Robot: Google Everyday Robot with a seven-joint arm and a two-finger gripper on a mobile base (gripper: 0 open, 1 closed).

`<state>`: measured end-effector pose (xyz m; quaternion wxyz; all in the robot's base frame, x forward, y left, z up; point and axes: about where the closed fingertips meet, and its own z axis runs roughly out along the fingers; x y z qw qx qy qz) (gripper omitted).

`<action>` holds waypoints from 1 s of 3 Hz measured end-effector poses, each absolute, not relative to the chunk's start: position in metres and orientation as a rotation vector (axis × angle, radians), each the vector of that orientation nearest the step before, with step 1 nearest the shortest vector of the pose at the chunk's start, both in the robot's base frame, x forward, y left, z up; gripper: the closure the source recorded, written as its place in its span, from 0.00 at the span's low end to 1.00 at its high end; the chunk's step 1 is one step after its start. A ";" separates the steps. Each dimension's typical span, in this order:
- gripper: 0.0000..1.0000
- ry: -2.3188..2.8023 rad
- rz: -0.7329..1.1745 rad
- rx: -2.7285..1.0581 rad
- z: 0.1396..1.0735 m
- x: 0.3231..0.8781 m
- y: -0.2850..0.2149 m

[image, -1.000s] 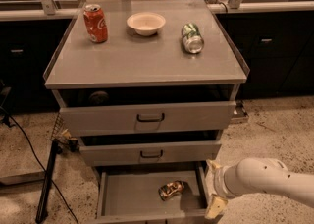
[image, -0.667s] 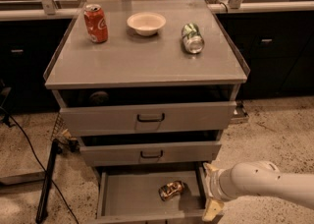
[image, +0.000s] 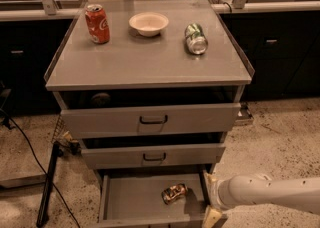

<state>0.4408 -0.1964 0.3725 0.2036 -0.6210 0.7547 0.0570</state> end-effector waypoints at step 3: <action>0.00 2.036 0.267 -1.660 0.305 0.459 -0.187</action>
Offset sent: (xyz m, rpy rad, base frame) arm 0.0045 0.0077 -0.0400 0.0718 0.0054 -0.0070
